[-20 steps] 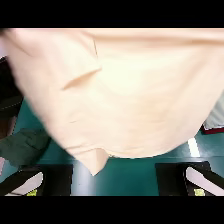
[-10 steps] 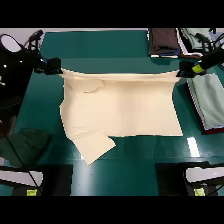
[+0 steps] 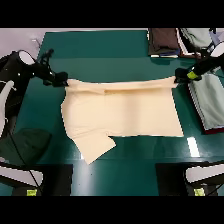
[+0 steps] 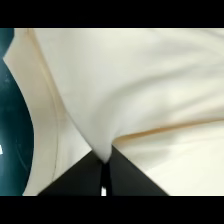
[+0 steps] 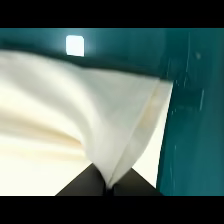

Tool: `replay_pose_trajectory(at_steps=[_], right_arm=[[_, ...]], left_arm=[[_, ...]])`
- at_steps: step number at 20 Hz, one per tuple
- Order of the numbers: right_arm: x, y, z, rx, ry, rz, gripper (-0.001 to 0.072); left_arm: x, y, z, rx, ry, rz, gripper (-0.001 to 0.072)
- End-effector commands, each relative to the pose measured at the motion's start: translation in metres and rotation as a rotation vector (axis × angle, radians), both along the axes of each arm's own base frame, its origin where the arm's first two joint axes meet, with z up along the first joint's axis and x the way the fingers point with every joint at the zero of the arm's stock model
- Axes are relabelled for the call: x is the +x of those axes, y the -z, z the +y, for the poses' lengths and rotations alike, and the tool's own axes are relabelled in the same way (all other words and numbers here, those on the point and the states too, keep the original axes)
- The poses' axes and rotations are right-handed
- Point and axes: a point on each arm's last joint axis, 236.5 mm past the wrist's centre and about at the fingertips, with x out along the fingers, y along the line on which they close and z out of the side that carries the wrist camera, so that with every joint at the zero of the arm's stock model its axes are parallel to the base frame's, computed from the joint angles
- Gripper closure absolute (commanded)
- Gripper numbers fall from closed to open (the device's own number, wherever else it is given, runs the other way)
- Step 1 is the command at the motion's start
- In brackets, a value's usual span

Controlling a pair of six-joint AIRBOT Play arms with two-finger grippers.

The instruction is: Fold the shirts.

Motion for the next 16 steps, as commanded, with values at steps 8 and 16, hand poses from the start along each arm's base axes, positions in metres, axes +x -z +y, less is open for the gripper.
replay_pose_trajectory(at_steps=[8, 16], right_arm=[[-0.045, -0.021, 0.017, 0.039, 0.000, 0.000, 0.0304], [-0.101, -0.046, 0.027, 0.021, 0.015, -0.116, 0.0304]], left_arm=[[-0.083, -0.017, 0.028, 0.080, 0.005, 0.124, 0.0199], [-0.265, 0.054, -0.021, -0.125, -0.081, 0.350, 0.0199]])
